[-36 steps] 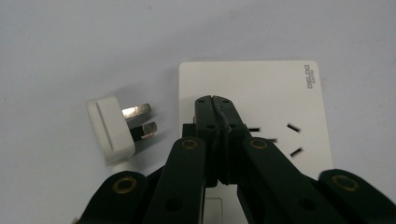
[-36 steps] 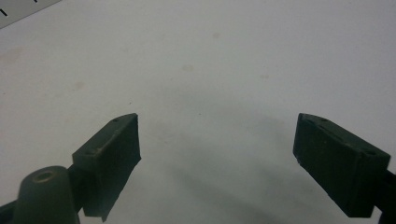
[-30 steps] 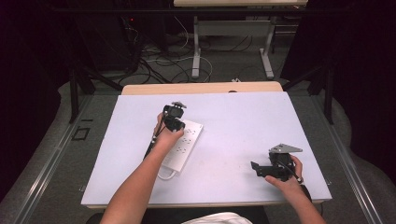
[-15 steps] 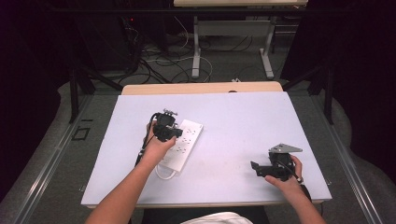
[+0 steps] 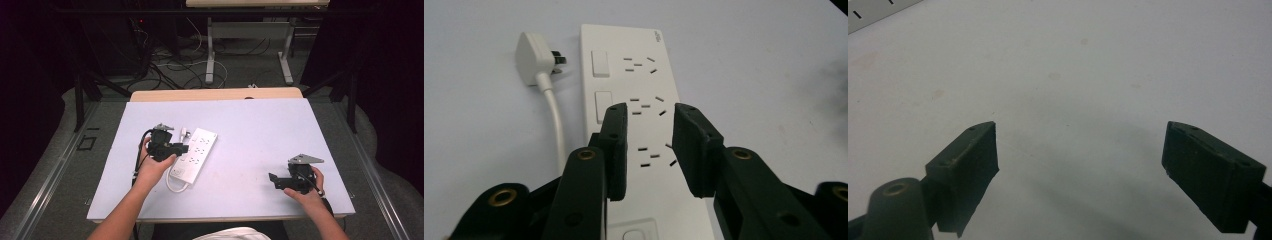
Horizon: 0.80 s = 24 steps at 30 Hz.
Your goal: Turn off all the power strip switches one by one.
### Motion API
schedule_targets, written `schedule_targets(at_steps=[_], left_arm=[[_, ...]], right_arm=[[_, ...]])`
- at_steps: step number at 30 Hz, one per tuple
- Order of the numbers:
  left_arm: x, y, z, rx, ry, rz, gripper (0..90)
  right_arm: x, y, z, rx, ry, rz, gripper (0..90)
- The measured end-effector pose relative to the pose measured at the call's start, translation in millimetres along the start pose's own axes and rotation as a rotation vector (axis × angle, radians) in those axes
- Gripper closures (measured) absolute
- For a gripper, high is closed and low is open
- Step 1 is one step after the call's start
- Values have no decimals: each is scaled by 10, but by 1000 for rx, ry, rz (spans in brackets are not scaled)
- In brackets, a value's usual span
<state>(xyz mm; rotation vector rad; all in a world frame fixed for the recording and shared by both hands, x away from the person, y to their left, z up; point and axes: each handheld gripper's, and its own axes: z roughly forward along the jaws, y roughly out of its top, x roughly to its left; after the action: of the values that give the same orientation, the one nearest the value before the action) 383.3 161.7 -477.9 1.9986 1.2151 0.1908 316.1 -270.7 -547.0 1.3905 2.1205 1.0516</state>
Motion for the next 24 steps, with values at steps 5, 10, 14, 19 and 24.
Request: schedule_targets(at_steps=[5,10,14,19,24], left_arm=[[91,-118,-180,-67,19,-47,563],[167,-233,-272,-93,72,-20,478],[242,-361,-316,-139,99,46,431],[360,-539,-382,-159,112,-16,396],[449,-673,-465,-196,91,-53,321]], right_arm=[[8,-1,1,2,2,5,143],[7,-1,4,3,2,5,143],[5,-5,6,8,3,11,143],[-8,-7,9,4,3,10,143],[-18,-1,2,-3,5,4,144]])
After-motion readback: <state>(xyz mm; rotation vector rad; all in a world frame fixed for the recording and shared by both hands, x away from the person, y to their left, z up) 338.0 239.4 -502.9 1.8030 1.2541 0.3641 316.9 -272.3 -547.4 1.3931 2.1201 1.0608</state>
